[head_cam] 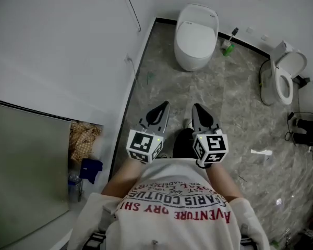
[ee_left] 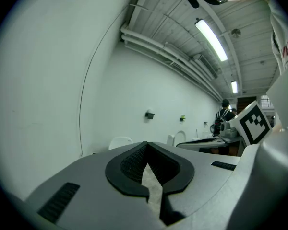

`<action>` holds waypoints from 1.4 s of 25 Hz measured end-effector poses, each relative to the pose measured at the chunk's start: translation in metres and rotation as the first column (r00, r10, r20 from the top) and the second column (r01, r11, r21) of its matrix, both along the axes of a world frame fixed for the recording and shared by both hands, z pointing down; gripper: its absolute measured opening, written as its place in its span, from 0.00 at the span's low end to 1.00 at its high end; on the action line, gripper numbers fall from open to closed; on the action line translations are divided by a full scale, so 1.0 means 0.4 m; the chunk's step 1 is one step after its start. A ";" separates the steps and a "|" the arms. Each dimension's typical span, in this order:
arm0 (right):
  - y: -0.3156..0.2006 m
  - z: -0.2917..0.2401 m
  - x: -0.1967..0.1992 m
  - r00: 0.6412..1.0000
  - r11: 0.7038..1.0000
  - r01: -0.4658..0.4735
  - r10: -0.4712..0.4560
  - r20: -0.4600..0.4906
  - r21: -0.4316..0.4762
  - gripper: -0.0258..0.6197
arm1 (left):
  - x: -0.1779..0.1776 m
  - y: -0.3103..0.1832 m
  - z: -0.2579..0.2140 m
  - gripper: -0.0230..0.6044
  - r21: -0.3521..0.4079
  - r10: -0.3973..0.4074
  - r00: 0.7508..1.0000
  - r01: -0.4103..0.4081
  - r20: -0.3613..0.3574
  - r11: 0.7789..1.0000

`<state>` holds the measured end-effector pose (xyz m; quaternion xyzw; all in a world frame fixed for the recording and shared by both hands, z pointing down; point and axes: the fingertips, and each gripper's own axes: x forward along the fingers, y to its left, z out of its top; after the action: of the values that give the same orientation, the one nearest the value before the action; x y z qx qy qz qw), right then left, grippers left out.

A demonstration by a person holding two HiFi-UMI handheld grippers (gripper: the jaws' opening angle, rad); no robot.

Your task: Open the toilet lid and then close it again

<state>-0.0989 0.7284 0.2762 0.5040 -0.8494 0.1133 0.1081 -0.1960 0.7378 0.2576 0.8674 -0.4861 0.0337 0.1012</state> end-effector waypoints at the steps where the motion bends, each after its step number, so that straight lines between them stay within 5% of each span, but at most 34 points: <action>1: -0.029 0.003 0.001 1.000 1.000 0.010 -0.010 0.006 -0.004 0.07 | 0.010 -0.024 -0.001 0.05 0.009 -0.004 1.000 0.004 0.018 1.000; 8: -0.272 0.008 0.029 0.998 0.998 0.058 -0.058 0.021 -0.006 0.07 | 0.071 -0.240 0.007 0.05 -0.004 -0.029 0.999 0.029 0.021 1.000; 22: -0.806 0.026 0.323 0.991 0.991 0.127 -0.124 0.058 -0.042 0.07 | 0.318 -0.770 0.048 0.05 -0.071 -0.110 0.994 0.112 0.027 0.991; 35: -1.090 0.190 0.372 0.997 0.984 0.067 -0.059 0.053 -0.162 0.07 | 0.347 -1.069 0.179 0.05 -0.159 -0.042 0.998 0.050 0.055 0.986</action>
<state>0.0497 0.2924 0.3521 0.4634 -0.8551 0.1913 0.1325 -0.0572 0.3100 0.3293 0.8438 -0.5043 0.0925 0.1586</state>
